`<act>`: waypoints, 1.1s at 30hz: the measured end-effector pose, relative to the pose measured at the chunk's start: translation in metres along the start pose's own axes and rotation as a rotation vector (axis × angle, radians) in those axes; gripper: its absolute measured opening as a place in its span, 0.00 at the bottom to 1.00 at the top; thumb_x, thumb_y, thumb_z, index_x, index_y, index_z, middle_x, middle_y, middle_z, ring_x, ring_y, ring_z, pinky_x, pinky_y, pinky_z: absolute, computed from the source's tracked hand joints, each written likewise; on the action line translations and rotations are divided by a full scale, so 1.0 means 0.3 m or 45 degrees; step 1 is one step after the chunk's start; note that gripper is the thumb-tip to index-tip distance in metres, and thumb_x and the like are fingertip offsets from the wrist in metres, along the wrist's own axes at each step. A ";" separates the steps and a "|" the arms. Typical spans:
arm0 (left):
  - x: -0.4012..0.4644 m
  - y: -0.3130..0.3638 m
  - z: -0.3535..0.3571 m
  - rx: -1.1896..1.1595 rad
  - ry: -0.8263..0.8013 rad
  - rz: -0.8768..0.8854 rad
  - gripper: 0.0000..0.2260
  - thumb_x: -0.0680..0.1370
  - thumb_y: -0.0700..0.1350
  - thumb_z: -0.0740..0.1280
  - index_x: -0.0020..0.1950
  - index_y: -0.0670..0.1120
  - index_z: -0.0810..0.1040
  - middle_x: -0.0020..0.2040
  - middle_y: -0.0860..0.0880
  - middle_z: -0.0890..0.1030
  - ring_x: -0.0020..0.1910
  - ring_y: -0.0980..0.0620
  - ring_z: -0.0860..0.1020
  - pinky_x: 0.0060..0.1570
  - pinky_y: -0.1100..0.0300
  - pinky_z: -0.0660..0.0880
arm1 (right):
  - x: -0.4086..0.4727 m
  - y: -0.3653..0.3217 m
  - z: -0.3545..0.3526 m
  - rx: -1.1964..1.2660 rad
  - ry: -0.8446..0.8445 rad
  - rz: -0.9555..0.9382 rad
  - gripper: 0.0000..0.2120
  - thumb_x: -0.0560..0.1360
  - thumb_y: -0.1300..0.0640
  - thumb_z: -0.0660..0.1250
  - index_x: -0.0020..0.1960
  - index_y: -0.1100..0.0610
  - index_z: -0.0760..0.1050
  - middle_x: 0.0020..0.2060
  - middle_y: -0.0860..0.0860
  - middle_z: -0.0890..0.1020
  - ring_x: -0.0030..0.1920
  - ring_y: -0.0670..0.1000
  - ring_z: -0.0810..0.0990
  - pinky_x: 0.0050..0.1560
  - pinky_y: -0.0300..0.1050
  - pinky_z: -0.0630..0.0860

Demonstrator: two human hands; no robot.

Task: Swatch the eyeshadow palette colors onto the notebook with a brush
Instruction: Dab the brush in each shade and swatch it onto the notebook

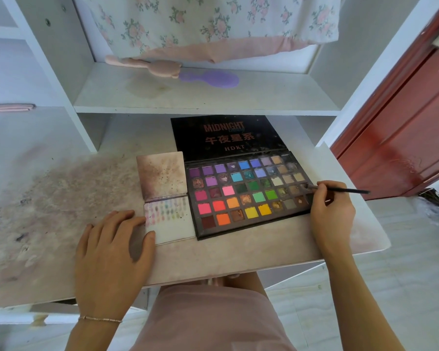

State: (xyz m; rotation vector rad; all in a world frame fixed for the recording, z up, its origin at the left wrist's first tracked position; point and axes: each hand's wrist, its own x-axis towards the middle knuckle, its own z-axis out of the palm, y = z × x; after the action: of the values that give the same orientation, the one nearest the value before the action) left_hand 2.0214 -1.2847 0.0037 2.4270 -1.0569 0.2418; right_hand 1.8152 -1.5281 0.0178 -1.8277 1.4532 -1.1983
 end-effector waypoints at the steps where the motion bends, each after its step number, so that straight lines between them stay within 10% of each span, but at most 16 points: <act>1: -0.001 0.001 0.000 0.000 0.003 -0.002 0.20 0.72 0.56 0.56 0.50 0.44 0.80 0.55 0.44 0.79 0.54 0.40 0.76 0.61 0.40 0.66 | 0.000 0.001 0.000 0.006 0.010 0.007 0.04 0.78 0.60 0.58 0.47 0.54 0.71 0.34 0.40 0.72 0.34 0.36 0.72 0.33 0.20 0.66; 33: -0.003 -0.005 -0.005 0.012 -0.017 0.017 0.18 0.72 0.54 0.57 0.50 0.46 0.80 0.53 0.46 0.80 0.54 0.42 0.78 0.62 0.43 0.67 | -0.322 -0.283 0.227 0.373 -0.702 -0.350 0.15 0.75 0.62 0.63 0.38 0.42 0.69 0.31 0.47 0.79 0.36 0.46 0.77 0.34 0.35 0.73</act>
State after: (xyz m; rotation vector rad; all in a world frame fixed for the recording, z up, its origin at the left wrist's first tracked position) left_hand 2.0218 -1.2824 0.0042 2.4341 -1.0807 0.2359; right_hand 1.9128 -1.4202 0.0235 -1.9754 0.7034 -0.8645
